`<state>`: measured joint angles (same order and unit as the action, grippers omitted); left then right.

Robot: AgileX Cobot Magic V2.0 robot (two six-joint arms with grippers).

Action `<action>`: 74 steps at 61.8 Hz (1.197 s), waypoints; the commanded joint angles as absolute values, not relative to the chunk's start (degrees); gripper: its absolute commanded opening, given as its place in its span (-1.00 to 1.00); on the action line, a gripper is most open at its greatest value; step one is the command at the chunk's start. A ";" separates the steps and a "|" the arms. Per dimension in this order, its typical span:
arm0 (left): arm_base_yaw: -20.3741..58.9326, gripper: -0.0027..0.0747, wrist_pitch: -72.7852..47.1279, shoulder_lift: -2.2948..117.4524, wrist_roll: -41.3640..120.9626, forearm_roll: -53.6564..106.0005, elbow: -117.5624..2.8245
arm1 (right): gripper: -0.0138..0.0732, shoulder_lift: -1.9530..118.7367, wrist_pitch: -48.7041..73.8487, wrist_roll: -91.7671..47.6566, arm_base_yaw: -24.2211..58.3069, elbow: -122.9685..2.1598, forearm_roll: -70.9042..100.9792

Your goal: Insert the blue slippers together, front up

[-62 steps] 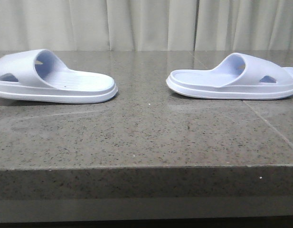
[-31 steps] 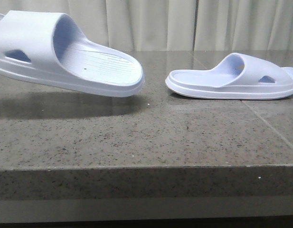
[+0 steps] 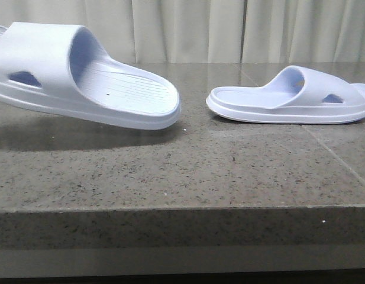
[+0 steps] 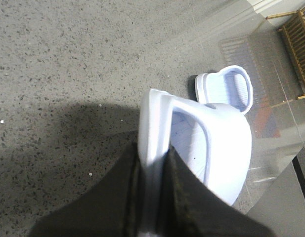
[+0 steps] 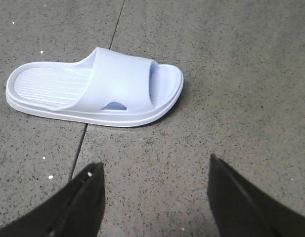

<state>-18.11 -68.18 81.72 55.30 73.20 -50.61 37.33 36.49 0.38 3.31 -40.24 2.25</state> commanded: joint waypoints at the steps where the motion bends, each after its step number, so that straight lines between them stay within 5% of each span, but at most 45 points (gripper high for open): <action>1: -17.91 -0.98 -70.43 79.67 55.34 78.09 -51.87 | 0.41 42.37 35.38 1.74 0.87 -46.26 2.05; 17: -17.91 -0.98 -70.43 79.67 55.34 78.09 -51.87 | 0.41 58.77 41.29 1.86 -15.50 -56.49 7.34; 28: -17.91 -0.98 -70.43 79.67 55.34 78.09 -51.87 | 0.26 68.78 46.00 -11.85 -22.56 -61.20 25.05; 44: -17.91 -0.98 -70.43 79.67 55.34 78.09 -51.87 | 0.22 79.62 47.84 -32.50 -23.47 -64.16 46.39; 74: -17.91 -0.98 -70.43 79.67 55.34 78.09 -51.87 | 0.22 96.89 54.32 -42.24 -23.36 -71.18 57.18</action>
<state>-18.11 -68.08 81.58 55.30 73.33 -50.61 97.28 52.20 -40.21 -23.27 -68.57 52.50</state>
